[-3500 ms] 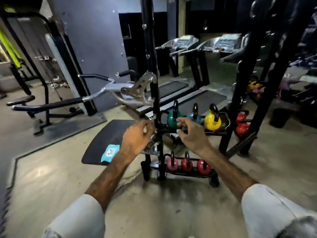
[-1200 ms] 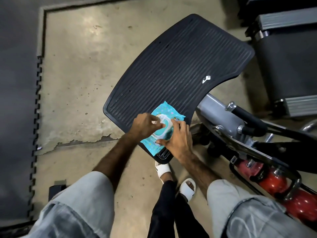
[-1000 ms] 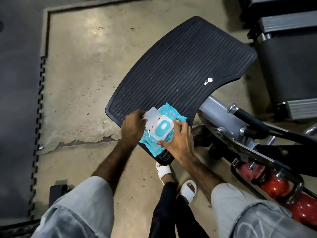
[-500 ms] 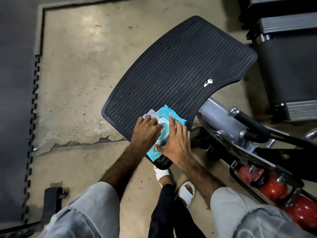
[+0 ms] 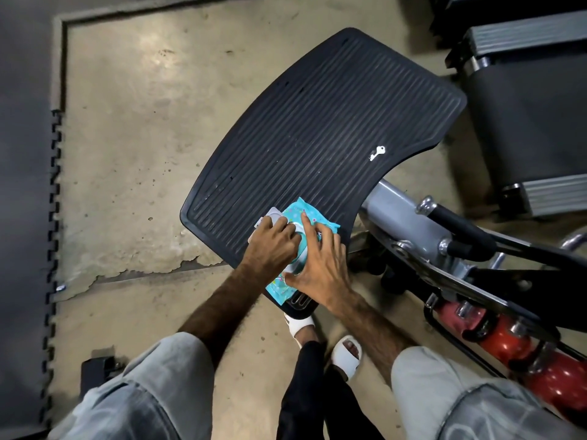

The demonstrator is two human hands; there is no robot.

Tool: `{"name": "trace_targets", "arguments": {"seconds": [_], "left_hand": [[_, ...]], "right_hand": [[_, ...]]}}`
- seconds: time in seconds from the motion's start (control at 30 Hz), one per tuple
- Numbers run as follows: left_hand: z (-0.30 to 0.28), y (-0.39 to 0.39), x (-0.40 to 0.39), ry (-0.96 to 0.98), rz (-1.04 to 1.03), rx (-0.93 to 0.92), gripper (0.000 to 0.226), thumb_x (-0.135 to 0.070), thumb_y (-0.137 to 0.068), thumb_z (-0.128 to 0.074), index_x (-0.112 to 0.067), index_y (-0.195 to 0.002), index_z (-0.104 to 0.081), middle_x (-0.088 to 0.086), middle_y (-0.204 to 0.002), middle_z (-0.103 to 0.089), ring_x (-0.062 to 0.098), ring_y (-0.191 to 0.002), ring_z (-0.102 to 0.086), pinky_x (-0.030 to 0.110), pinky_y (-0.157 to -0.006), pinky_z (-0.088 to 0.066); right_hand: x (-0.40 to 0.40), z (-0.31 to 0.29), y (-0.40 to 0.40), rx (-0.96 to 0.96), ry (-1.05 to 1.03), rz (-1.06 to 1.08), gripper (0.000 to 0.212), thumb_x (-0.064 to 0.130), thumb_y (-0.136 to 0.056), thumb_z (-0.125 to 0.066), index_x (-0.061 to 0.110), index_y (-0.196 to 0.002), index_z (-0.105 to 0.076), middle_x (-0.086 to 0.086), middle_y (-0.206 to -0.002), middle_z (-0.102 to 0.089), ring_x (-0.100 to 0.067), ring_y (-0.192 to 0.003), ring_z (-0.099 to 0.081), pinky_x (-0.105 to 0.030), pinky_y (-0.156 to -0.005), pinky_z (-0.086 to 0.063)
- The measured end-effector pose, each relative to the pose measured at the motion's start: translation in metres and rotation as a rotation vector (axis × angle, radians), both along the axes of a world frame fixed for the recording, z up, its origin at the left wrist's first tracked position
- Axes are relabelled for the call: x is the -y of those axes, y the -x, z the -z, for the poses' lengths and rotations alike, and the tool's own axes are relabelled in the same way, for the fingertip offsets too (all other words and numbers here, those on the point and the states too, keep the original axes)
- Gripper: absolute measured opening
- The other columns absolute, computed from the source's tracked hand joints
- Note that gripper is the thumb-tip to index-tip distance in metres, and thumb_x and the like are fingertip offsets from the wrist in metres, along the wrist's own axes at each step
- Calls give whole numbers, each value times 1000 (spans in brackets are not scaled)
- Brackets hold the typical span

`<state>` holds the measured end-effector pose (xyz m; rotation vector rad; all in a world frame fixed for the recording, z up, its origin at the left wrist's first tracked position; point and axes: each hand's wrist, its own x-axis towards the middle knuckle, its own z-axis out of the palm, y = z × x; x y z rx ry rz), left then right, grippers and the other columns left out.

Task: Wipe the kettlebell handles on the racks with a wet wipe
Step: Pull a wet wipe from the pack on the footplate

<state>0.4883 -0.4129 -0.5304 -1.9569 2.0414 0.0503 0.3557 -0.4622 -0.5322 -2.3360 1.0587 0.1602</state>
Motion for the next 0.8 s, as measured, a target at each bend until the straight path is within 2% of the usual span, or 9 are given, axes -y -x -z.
{"name": "trace_targets", "arguments": {"seconds": [0.17, 0.27, 0.4, 0.53, 0.67, 0.8], "left_hand": [[6, -5, 2, 50, -3, 6, 20, -24, -69, -77, -12, -78, -64, 2, -72, -58, 21, -71, -52, 36, -62, -43], [6, -10, -2, 94, -42, -75, 16, -24, -76, -72, -12, -82, -62, 3, -75, -61, 19, -71, -54, 33, -65, -49], [5, -15, -3, 142, -127, -221, 12, -22, -83, -63, -11, -82, -59, 6, -78, -62, 21, -71, -54, 33, -63, -47], [4, -16, -3, 133, -165, -340, 13, -23, -88, -59, -11, -92, -62, 7, -89, -64, 22, -79, -55, 35, -69, -47], [4, -13, -3, 127, -126, -275, 19, -30, -90, -57, -15, -96, -68, 3, -88, -65, 21, -81, -55, 36, -68, -48], [-1, -8, 1, 43, -44, -108, 15, -32, -79, -71, -18, -78, -67, -1, -76, -63, 18, -71, -52, 32, -59, -41]], "right_hand": [[0, -4, 1, 44, 12, 11, 122, 58, -62, -77, 30, -153, -2, -4, -143, -30, -20, -126, -32, -34, -103, -35], [0, -4, 3, 52, 6, 11, 122, 58, -61, -78, 29, -153, -3, -4, -143, -30, -20, -126, -33, -35, -104, -35], [0, -4, 4, 47, -26, 13, 124, 59, -61, -79, 28, -154, -2, -6, -146, -30, -22, -128, -33, -36, -106, -34], [1, -4, 5, 39, -34, 22, 125, 58, -60, -79, 30, -153, -1, -4, -146, -30, -22, -128, -33, -36, -105, -34], [3, -2, 6, 41, -30, 11, 125, 58, -61, -79, 30, -153, 0, -4, -146, -30, -22, -127, -34, -37, -105, -35], [3, -2, 6, 42, -39, 2, 122, 56, -63, -79, 29, -153, -2, -5, -146, -30, -23, -127, -34, -36, -105, -34]]}}
